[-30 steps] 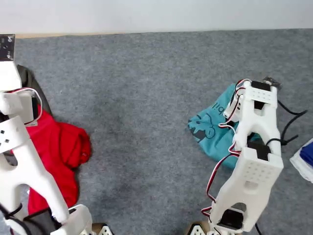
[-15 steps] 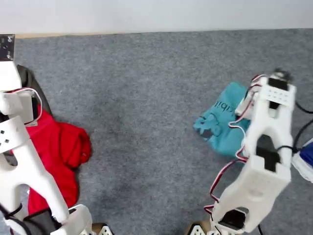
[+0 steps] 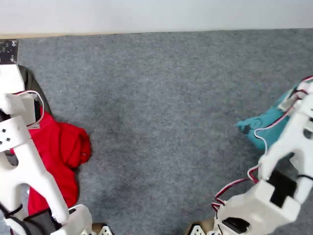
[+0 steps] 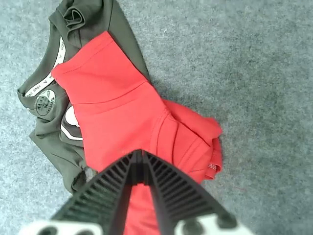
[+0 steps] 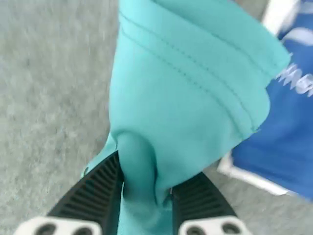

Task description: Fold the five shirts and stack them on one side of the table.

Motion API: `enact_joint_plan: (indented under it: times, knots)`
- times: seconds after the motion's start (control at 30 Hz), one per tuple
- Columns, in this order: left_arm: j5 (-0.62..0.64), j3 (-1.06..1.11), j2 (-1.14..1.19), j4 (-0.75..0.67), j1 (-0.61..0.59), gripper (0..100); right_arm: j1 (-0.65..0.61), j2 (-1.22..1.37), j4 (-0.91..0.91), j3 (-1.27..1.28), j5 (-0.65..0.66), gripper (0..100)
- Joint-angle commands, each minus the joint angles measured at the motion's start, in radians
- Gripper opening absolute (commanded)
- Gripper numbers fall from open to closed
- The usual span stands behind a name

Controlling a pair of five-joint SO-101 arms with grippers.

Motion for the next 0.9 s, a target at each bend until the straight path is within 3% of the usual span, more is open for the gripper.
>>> enact_joint_plan:
  times: [0.0,0.4,0.87]
  knots:
    - [0.003,-0.004,-0.038,0.021,-0.002,0,0.047,-0.136,-0.059,-0.020,0.046,0.9]
    - [0.000,-0.002,-0.103,0.021,-0.005,0,0.148,-0.174,-0.171,-0.018,0.092,0.9]
    - [0.000,-0.002,-0.110,0.021,-0.002,0,0.295,-0.085,-0.170,-0.018,0.181,0.9]
